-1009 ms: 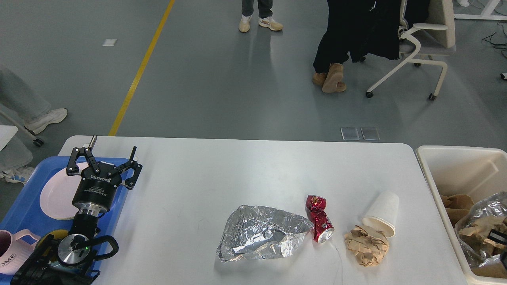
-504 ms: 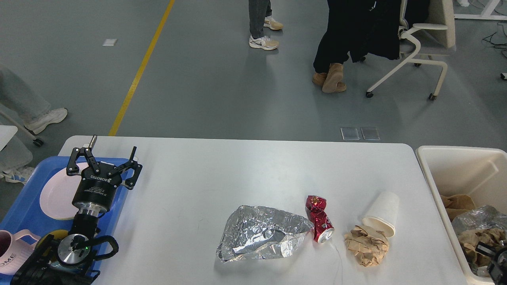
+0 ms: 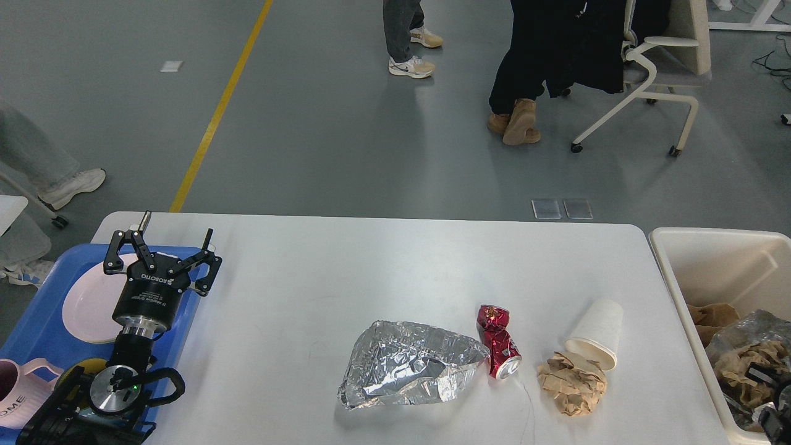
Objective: Tidy desktop
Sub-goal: 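Raise the right gripper out of the bin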
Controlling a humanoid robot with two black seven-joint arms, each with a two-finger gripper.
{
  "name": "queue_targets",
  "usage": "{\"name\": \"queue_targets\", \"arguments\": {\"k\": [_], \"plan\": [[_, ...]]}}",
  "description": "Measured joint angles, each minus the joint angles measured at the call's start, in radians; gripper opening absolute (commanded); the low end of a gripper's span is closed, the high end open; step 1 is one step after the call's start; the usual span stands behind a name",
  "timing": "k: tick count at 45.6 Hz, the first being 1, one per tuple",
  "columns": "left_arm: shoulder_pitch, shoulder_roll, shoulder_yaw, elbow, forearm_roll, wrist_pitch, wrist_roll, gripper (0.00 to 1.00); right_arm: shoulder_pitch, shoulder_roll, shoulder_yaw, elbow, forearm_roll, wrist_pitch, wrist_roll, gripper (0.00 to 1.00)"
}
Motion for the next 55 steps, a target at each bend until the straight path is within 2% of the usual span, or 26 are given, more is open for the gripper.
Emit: {"name": "queue_targets", "arguments": {"k": [5,23,29,33,37,40,44,49,52,55], "plan": [[0.0,0.0,0.0,0.0,0.0,0.0,0.0,0.96,0.001,0.004,-0.002,0.003,0.0,-0.029,0.0,0.99],[0.0,0.0,0.0,0.0,0.0,0.0,0.0,0.96,0.015,-0.008,-0.008,0.013,-0.003,-0.035,-0.001,1.0],[0.0,0.0,0.0,0.0,0.0,0.0,0.0,0.96,0.066,-0.048,-0.014,0.052,-0.017,-0.025,-0.014,1.0],[0.0,0.0,0.0,0.0,0.0,0.0,0.0,0.96,0.17,-0.128,-0.025,0.155,-0.021,0.014,-0.08,1.0],[0.0,0.0,0.0,0.0,0.0,0.0,0.0,0.96,0.326,-0.215,-0.062,0.327,-0.052,0.048,-0.148,1.0],[0.0,0.0,0.0,0.0,0.0,0.0,0.0,0.96,0.468,-0.267,-0.118,0.487,-0.104,0.058,-0.171,1.0],[0.0,0.0,0.0,0.0,0.0,0.0,0.0,0.96,0.664,-0.3,-0.226,0.701,-0.163,0.063,-0.179,1.0],[0.0,0.0,0.0,0.0,0.0,0.0,0.0,0.96,0.926,-0.286,-0.402,0.93,-0.182,0.091,-0.183,1.0],[0.0,0.0,0.0,0.0,0.0,0.0,0.0,0.96,1.068,-0.235,-0.493,1.021,-0.182,0.162,-0.184,1.0],[0.0,0.0,0.0,0.0,0.0,0.0,0.0,0.96,1.183,-0.158,-0.563,1.06,-0.181,0.293,-0.184,1.0]]}}
